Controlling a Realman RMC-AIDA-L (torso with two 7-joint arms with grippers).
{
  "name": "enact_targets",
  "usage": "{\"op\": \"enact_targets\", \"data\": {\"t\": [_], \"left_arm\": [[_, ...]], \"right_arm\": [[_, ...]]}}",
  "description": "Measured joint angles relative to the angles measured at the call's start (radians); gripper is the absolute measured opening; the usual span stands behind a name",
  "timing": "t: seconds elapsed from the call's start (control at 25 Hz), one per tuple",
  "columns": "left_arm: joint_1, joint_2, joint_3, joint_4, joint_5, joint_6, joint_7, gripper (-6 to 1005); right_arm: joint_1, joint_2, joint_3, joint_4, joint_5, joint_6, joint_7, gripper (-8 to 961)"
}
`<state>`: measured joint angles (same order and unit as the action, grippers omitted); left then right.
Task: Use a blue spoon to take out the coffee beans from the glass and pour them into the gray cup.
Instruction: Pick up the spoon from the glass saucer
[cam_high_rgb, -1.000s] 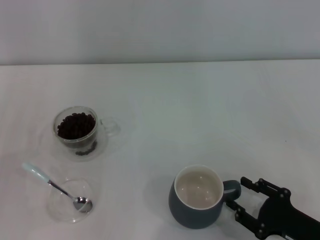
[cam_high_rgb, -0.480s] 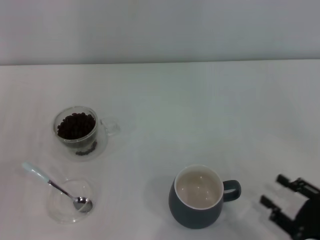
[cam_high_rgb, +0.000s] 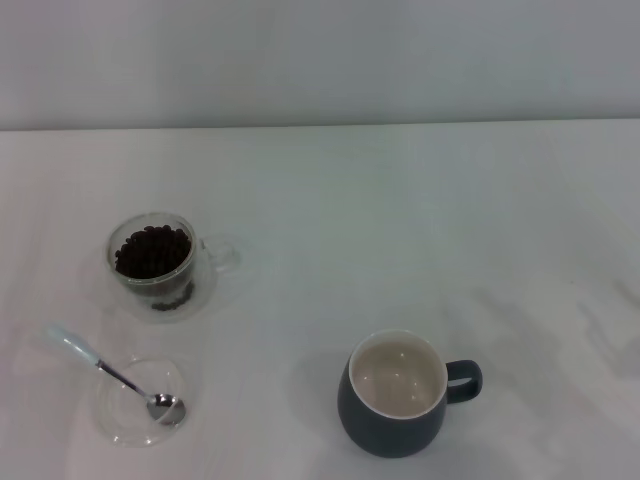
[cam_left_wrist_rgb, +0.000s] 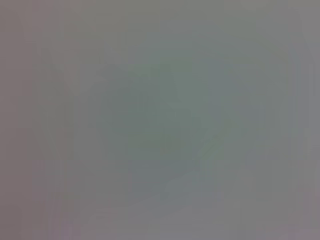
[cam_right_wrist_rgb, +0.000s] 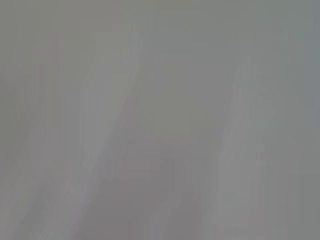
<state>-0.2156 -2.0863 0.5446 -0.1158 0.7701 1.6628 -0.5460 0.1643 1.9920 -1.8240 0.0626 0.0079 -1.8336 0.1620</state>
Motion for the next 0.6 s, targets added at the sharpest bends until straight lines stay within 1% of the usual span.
{"op": "enact_targets", "data": {"t": [0.16,0.32,0.36,0.4,0.48,0.52,0.6], "left_arm": [[0.028,0.002,0.026,-0.028,0.024,0.008,-0.245,889],[0.035,0.010,0.136,-0.010,0.024,-0.029,-0.494,889],[0.036,0.012,0.156,0.000,0.024,-0.044,-0.554,889],[0.040,0.013,0.192,0.023,0.024,-0.072,-0.657,889],[0.043,0.013,0.225,0.036,0.025,-0.097,-0.740,889],[0.043,0.013,0.225,0.036,0.025,-0.097,-0.740,889],[0.044,0.013,0.267,0.042,0.026,-0.122,-0.826,888]], "right_arm": [[0.033,0.012,0.115,-0.014,0.000,0.001,-0.039,589],[0.045,0.014,0.196,-0.066,0.000,0.031,-0.059,589],[0.047,0.014,0.210,-0.077,0.000,0.039,-0.069,589],[0.048,0.015,0.220,-0.089,0.000,0.046,-0.083,589],[0.050,0.017,0.227,-0.102,0.000,0.058,-0.118,589],[0.051,0.017,0.229,-0.108,0.000,0.063,-0.128,589],[0.053,0.017,0.231,-0.127,0.001,0.087,-0.143,589]]}}
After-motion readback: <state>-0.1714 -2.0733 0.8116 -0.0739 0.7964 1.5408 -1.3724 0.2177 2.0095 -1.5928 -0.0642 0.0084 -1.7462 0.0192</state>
